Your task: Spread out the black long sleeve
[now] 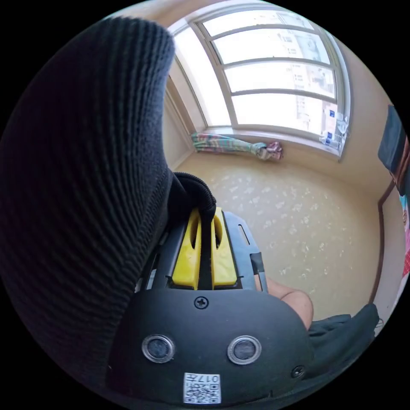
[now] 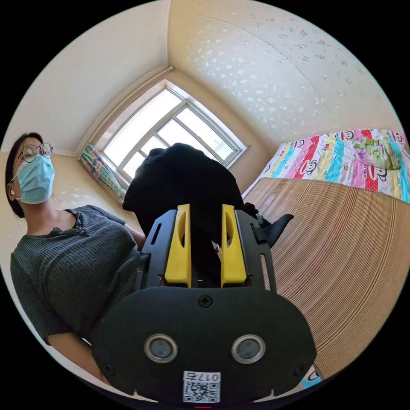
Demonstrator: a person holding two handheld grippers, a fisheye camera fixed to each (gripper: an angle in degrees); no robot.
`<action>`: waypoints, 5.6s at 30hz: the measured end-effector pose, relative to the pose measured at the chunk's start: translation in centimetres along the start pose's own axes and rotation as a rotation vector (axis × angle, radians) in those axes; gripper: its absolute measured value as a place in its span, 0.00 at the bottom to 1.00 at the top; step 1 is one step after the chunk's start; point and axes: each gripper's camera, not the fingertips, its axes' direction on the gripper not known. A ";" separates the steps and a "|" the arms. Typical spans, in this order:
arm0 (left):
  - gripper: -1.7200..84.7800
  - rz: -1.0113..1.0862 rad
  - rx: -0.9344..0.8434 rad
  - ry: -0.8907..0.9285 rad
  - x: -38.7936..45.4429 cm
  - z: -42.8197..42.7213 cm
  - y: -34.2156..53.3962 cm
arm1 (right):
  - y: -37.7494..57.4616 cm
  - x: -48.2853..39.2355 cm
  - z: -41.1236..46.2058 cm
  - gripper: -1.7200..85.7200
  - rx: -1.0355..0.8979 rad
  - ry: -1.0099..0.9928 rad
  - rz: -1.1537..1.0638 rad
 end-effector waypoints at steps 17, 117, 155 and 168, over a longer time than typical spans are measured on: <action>0.04 -0.275 0.090 0.034 -7.4 6.2 16.2 | -1.6 5.0 5.1 0.08 -0.244 -0.479 -0.136; 0.09 -0.555 -1.017 -2.633 -28.4 -26.4 2.5 | 32.4 33.6 18.4 0.02 0.514 -0.032 1.260; 0.07 -1.593 -0.111 -1.591 -22.4 -34.7 20.0 | 44.8 32.3 19.6 0.08 1.355 -0.924 1.023; 0.07 -1.660 -0.229 -1.916 -13.4 -26.3 13.1 | 50.1 39.7 1.3 0.13 1.662 -0.080 0.990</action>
